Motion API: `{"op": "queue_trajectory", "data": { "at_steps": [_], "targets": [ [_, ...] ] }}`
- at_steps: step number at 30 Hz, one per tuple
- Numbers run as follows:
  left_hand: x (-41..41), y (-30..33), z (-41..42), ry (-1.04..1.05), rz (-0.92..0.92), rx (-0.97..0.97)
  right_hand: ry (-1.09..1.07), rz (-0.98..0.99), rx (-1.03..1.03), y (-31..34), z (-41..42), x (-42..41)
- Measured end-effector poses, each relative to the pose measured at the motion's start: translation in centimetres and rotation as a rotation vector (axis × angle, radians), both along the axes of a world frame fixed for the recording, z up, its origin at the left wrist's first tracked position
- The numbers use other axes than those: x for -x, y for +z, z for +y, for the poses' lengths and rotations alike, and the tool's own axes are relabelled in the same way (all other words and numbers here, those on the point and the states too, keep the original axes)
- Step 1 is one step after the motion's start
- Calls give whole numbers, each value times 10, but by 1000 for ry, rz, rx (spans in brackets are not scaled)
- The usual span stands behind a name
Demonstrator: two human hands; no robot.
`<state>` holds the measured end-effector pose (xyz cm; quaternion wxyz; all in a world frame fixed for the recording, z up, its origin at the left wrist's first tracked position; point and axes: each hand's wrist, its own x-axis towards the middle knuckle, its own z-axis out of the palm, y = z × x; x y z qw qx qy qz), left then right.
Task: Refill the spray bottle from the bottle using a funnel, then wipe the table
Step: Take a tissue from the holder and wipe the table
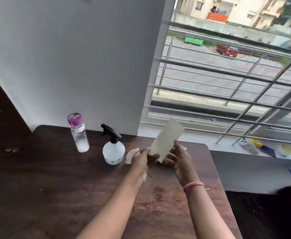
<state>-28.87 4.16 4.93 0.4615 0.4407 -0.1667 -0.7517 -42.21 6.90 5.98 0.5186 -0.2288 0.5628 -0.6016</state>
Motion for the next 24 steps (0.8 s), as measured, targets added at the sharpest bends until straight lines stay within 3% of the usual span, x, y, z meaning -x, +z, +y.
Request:
{"op": "queue_trajectory", "data": {
  "at_steps": [4, 9, 11, 14, 17, 21, 24],
  "targets": [
    [-13, -18, 24, -180, -100, -45, -148, 163, -45, -22, 19, -5],
    [-31, -44, 29, -284, -309, -41, -354, 1041, -320, -55, 52, 16],
    [-34, -51, 28, -280, -334, -28, -286, 1230, -444, -72, 64, 20],
    [-32, -65, 27, -277, -406, 4, 12, 1391, -634, -102, 74, 4],
    [-29, -87, 28, -331, -584, 74, 288, 1556, -521, -124, 78, -32],
    [-33, -108, 30, -292, -722, 140, 586, 1764, -174, -140, 94, -83],
    [-33, -108, 28, -229, -892, 224, 629, 1884, -52, -144, 103, -77]
  ]
}}
